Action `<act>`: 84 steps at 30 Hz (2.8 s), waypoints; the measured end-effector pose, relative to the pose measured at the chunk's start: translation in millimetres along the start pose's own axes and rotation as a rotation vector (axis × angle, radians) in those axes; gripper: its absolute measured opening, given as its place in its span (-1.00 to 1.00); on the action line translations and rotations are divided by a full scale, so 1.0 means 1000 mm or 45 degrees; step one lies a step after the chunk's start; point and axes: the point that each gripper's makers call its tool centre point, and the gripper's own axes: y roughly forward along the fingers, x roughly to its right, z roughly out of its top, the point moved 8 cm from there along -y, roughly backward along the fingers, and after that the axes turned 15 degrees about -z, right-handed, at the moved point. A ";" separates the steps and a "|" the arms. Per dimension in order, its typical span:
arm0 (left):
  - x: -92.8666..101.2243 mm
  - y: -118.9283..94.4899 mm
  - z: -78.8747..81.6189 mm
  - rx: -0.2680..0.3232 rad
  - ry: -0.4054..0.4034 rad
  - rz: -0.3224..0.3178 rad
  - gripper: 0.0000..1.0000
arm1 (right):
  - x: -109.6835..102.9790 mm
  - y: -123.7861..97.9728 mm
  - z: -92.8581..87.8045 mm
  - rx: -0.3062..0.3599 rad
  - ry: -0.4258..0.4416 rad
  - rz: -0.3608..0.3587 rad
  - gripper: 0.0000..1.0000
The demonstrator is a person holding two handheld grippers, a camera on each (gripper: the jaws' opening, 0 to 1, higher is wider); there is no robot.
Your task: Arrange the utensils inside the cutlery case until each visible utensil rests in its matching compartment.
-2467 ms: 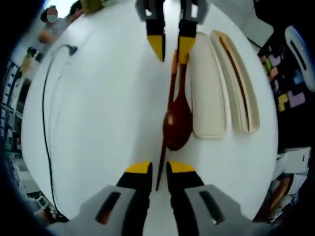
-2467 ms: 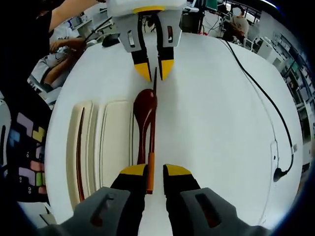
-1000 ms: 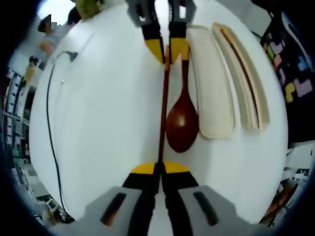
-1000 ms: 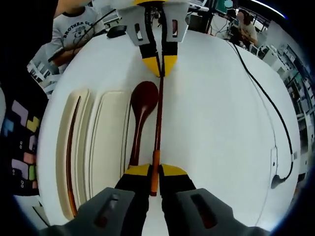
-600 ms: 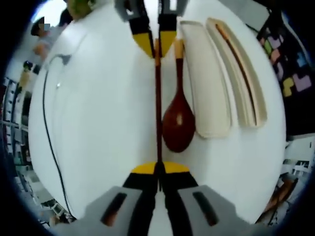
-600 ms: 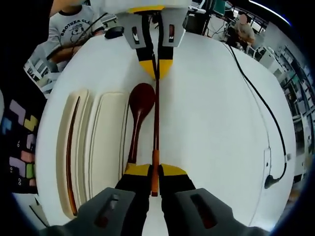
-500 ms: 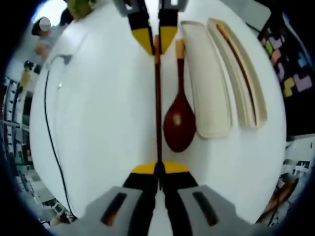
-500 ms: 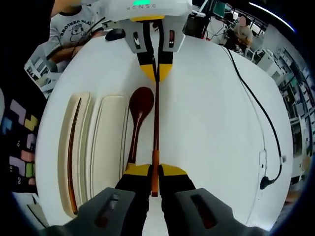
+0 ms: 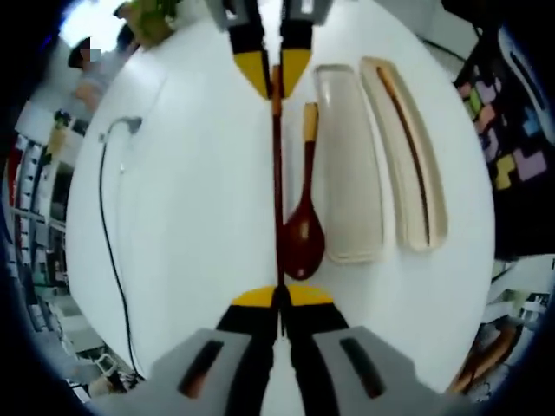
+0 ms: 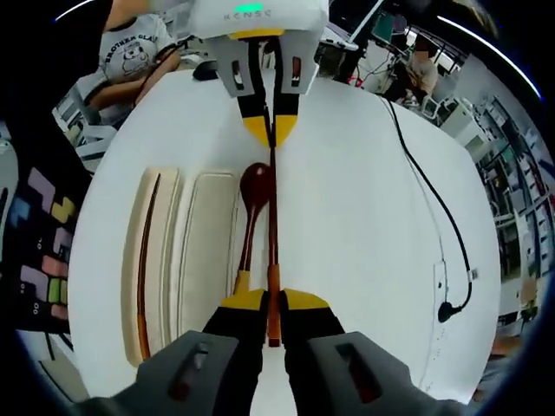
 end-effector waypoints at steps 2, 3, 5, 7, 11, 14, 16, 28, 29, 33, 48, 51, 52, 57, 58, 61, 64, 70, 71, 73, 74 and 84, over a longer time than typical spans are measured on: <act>0.002 -0.003 0.005 0.023 -0.013 -0.003 -0.96 | -0.003 -0.005 -0.003 -0.027 0.043 -0.012 -0.92; 0.002 -0.005 0.007 0.027 -0.018 0.002 -0.96 | -0.006 -0.008 -0.004 -0.024 0.036 -0.009 -0.92; 0.009 -0.003 0.010 0.040 0.007 -0.058 -0.96 | -0.007 -0.012 -0.007 -0.018 0.042 -0.014 -0.92; 0.012 -0.001 0.012 0.062 -0.008 -0.064 -0.96 | -0.009 -0.016 -0.011 -0.018 0.038 -0.006 -0.92; 0.020 0.000 0.017 0.087 -0.018 -0.092 -0.96 | -0.016 -0.022 -0.017 -0.012 0.039 0.018 -0.92; 0.029 0.001 0.021 0.110 -0.047 -0.120 -0.96 | -0.022 -0.026 -0.020 -0.006 0.021 0.027 -0.92; 0.035 0.002 0.023 0.114 -0.028 -0.135 -0.96 | -0.025 -0.030 -0.022 -0.002 0.015 0.035 -0.92; 0.063 0.009 0.039 0.098 0.002 -0.192 -0.96 | -0.053 -0.042 -0.034 -0.032 0.036 0.112 -0.92; 0.066 0.010 0.040 0.093 0.005 -0.194 -0.96 | -0.055 -0.043 -0.036 -0.034 0.039 0.113 -0.92; 0.074 0.013 0.045 0.101 0.003 -0.204 -0.96 | -0.065 -0.042 -0.045 -0.048 0.052 0.110 -0.92; 0.101 0.024 0.063 0.099 0.053 -0.272 -0.96 | -0.093 -0.053 -0.066 -0.083 0.158 0.193 -0.91; 0.104 0.025 0.063 0.090 0.059 -0.277 -0.95 | -0.096 -0.052 -0.067 -0.083 0.169 0.204 -0.91; 0.104 0.026 0.063 0.089 0.059 -0.275 -0.95 | -0.098 -0.051 -0.067 -0.086 0.168 0.209 -0.91; 0.106 0.031 0.062 0.084 0.045 -0.286 -0.95 | -0.101 -0.048 -0.068 -0.094 0.169 0.222 -0.91; 0.107 0.032 0.062 0.076 0.041 -0.292 -0.95 | -0.102 -0.047 -0.067 -0.090 0.169 0.235 -0.91; 0.108 0.035 0.061 0.057 0.056 -0.290 -0.95 | -0.105 -0.044 -0.067 -0.097 0.181 0.259 -0.91; 0.108 0.037 0.061 0.060 0.055 -0.290 -0.95 | -0.106 -0.044 -0.068 -0.099 0.151 0.248 -0.91; 0.105 0.041 0.059 0.063 0.054 -0.278 -0.95 | -0.105 -0.043 -0.068 -0.092 0.158 0.237 -0.91; 0.104 0.042 0.059 0.067 0.049 -0.285 -0.95 | -0.105 -0.042 -0.068 -0.091 0.160 0.239 -0.91; 0.104 0.044 0.058 0.068 0.042 -0.294 -0.95 | -0.105 -0.041 -0.068 -0.089 0.164 0.243 -0.90; 0.104 0.045 0.058 0.063 0.043 -0.292 -0.95 | -0.105 -0.041 -0.068 -0.084 0.174 0.246 -0.90; 0.101 0.047 0.055 0.072 0.042 -0.299 -0.95 | -0.105 -0.034 -0.069 -0.103 0.168 0.261 -0.90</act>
